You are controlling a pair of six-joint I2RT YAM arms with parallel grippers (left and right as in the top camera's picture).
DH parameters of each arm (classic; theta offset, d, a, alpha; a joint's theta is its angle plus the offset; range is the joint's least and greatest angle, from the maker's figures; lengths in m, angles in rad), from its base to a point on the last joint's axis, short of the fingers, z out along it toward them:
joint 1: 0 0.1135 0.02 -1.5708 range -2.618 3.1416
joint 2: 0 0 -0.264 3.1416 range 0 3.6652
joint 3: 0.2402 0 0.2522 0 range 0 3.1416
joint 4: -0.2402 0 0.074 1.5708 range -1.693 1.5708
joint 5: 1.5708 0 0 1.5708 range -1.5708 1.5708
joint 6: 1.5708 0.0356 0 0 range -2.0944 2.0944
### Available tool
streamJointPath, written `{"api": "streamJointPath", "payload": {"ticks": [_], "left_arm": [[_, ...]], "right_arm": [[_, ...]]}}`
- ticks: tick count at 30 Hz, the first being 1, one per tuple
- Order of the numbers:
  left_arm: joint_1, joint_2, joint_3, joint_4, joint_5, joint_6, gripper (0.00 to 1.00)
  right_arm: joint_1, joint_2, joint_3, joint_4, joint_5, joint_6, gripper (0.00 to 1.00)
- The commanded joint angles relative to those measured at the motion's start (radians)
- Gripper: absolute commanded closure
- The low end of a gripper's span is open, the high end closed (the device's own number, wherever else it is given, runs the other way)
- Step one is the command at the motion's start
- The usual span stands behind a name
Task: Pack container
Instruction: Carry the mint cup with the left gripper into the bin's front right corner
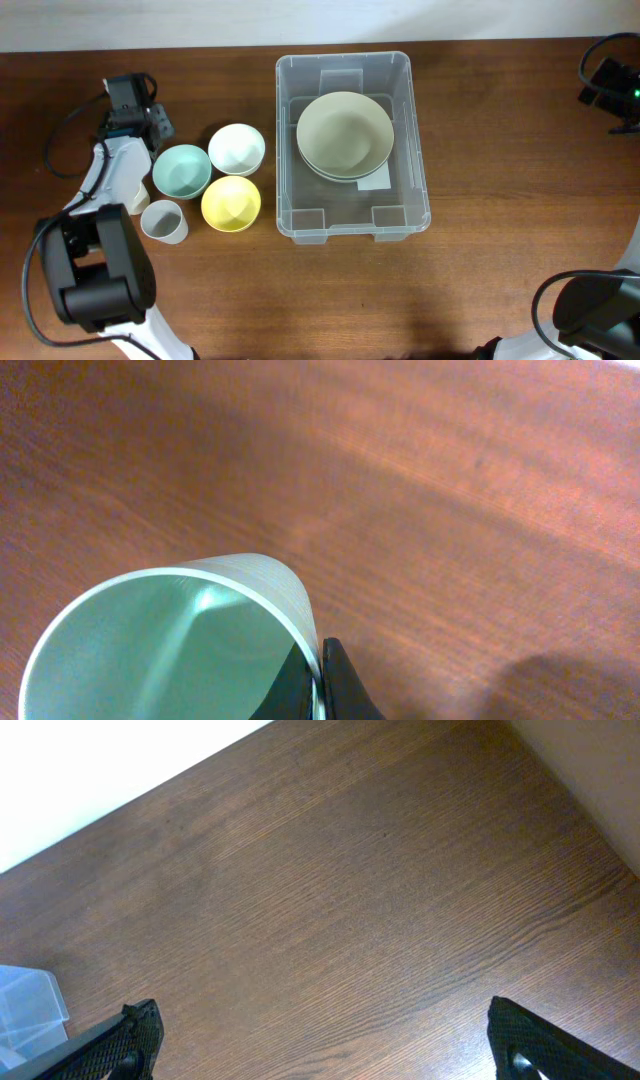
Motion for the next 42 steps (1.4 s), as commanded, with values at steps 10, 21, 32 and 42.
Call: {"api": "streamJointPath", "payload": {"ticks": [10,21,32,42], "left_arm": [[-0.261,-0.414,0.101,-0.2,0.286,0.087,0.99],[-0.636,-0.419,0.1,-0.438,0.629,0.463,0.99],[-0.927,-0.308,0.099,-0.531,0.63,0.476,0.99],[-0.967,-0.168,0.099,-0.493,0.613,0.476,0.99]], "right_arm": [[0.0,-0.001,0.003,0.001,-0.002,0.0,0.01],[0.0,-0.001,0.003,0.001,-0.002,0.0,0.01],[0.0,-0.001,0.003,0.001,-0.002,0.0,0.01],[0.0,-0.001,0.003,0.001,-0.002,0.0,0.01]]}}
